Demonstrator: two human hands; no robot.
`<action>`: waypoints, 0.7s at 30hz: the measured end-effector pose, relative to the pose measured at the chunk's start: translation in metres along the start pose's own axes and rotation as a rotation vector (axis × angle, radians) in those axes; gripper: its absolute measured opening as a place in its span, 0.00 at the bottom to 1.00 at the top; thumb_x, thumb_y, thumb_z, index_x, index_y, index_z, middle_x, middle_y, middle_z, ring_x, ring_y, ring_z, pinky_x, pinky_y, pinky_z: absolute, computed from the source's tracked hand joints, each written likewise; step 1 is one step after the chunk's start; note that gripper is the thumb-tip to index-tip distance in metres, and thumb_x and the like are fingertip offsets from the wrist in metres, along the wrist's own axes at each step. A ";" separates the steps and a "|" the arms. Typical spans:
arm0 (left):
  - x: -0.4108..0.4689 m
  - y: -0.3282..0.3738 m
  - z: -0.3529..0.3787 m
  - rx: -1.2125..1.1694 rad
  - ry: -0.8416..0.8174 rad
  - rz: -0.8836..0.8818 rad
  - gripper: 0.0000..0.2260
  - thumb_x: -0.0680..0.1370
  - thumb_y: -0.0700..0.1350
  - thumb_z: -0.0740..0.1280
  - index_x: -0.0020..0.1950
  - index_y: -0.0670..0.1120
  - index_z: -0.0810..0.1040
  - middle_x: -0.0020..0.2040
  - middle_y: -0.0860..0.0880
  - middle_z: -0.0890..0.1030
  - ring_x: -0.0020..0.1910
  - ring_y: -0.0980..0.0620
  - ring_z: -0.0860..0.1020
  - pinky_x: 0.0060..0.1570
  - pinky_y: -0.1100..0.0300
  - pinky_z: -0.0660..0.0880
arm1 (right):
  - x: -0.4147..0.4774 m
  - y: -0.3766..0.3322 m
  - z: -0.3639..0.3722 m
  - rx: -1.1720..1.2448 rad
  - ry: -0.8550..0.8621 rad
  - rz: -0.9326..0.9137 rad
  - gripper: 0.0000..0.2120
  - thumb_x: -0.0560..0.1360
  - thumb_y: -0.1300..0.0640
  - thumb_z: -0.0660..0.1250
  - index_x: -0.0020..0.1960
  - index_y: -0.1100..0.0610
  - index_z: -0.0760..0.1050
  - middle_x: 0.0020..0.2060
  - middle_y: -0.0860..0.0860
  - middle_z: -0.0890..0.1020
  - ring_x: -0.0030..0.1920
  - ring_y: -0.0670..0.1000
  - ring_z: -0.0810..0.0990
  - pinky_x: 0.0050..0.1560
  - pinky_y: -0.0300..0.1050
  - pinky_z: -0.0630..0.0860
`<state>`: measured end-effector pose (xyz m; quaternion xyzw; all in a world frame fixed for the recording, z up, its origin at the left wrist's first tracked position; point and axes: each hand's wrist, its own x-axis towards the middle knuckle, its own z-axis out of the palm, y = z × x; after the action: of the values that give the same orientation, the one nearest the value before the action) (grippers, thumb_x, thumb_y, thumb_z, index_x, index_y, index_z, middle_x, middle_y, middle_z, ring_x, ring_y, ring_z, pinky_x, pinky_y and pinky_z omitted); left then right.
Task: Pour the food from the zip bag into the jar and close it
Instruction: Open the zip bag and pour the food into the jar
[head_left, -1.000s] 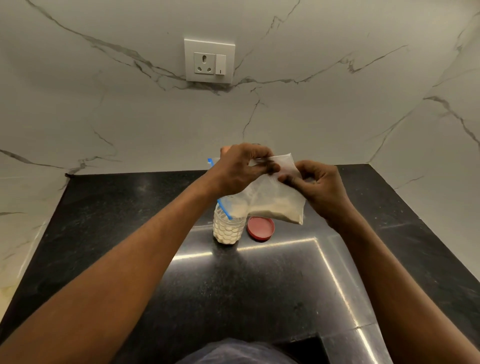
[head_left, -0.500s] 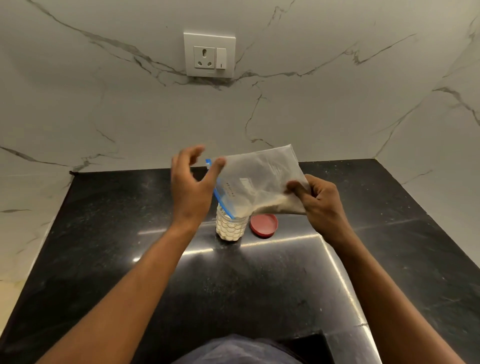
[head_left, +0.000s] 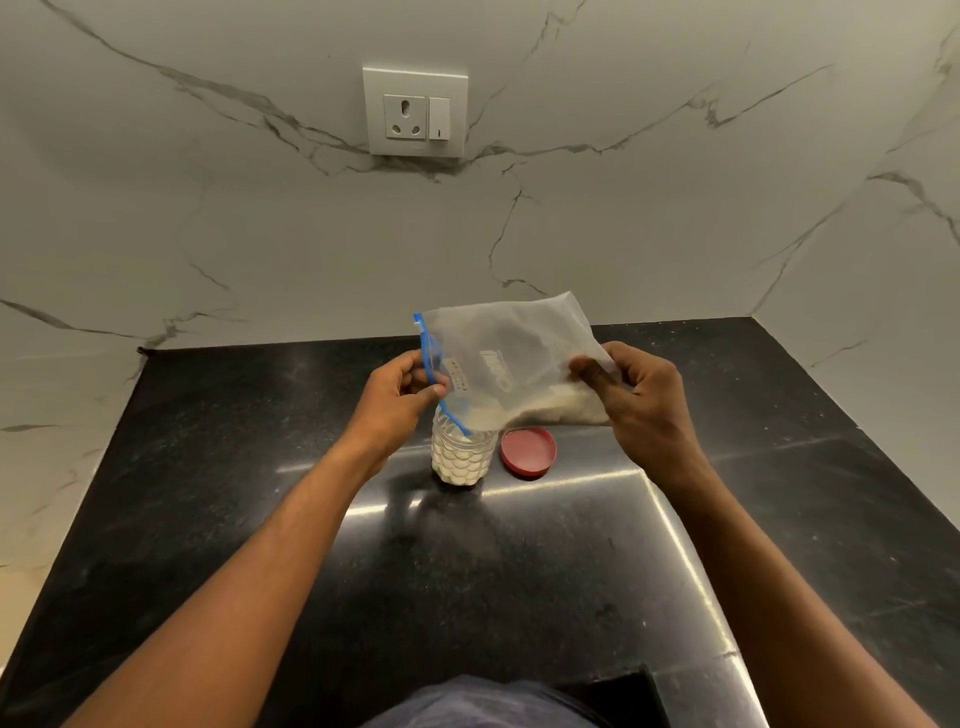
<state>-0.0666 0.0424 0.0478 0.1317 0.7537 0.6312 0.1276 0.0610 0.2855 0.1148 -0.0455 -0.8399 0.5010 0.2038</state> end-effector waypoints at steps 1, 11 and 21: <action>0.000 -0.001 0.000 -0.003 -0.006 0.001 0.17 0.82 0.34 0.69 0.57 0.59 0.80 0.48 0.58 0.87 0.51 0.63 0.85 0.46 0.71 0.80 | 0.000 0.000 0.000 -0.010 0.002 -0.003 0.08 0.81 0.55 0.70 0.49 0.59 0.83 0.36 0.44 0.82 0.34 0.39 0.78 0.34 0.31 0.72; -0.003 -0.010 0.000 -0.062 -0.011 -0.003 0.12 0.81 0.33 0.69 0.54 0.49 0.83 0.51 0.53 0.87 0.53 0.60 0.85 0.47 0.70 0.81 | 0.013 -0.006 -0.001 -0.100 -0.039 -0.014 0.09 0.83 0.53 0.68 0.49 0.57 0.83 0.38 0.46 0.83 0.35 0.42 0.78 0.37 0.37 0.74; -0.005 -0.011 0.002 -0.092 -0.005 0.013 0.13 0.81 0.33 0.69 0.56 0.51 0.83 0.52 0.52 0.87 0.54 0.60 0.85 0.47 0.70 0.81 | 0.018 -0.010 -0.004 -0.145 -0.008 -0.020 0.12 0.83 0.52 0.68 0.47 0.60 0.83 0.38 0.58 0.84 0.38 0.63 0.80 0.37 0.60 0.77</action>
<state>-0.0617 0.0403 0.0369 0.1321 0.7227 0.6656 0.1311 0.0477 0.2887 0.1306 -0.0497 -0.8752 0.4368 0.2018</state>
